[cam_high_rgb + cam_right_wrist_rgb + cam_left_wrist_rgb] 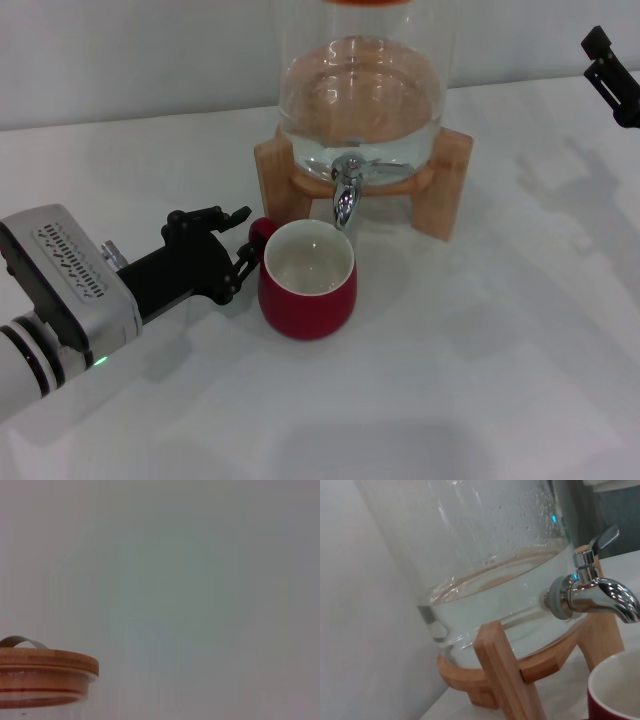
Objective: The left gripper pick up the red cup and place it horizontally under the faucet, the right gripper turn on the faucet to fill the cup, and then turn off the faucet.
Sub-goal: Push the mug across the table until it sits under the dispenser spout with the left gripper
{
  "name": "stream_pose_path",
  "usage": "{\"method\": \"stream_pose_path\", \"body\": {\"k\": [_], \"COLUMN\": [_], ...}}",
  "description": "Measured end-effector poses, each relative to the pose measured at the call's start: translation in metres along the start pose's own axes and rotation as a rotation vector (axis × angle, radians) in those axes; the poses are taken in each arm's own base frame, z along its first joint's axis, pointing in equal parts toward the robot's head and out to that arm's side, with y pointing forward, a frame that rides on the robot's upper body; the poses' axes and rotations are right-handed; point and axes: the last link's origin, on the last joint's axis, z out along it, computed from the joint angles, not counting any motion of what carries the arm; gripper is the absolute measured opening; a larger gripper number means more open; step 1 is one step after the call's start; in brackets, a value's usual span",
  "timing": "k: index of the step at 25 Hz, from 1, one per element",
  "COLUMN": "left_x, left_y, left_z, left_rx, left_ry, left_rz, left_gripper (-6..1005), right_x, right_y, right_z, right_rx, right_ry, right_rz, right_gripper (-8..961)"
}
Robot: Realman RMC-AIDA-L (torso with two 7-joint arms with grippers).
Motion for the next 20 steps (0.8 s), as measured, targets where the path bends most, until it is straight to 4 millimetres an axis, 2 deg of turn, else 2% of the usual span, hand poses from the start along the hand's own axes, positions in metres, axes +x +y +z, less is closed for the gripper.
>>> {"method": "stream_pose_path", "body": {"k": [20], "left_x": [-0.0006], "left_y": [-0.0005], "left_z": [0.0004], "left_rx": [0.002], "left_ry": [-0.007], "left_rz": [0.000], "left_gripper": [397], "right_x": [-0.0004], "right_y": [0.0005], "right_z": [0.0000], "right_rx": [-0.004], "right_ry": [-0.003], "right_rz": [0.000], "right_gripper": [819]}}
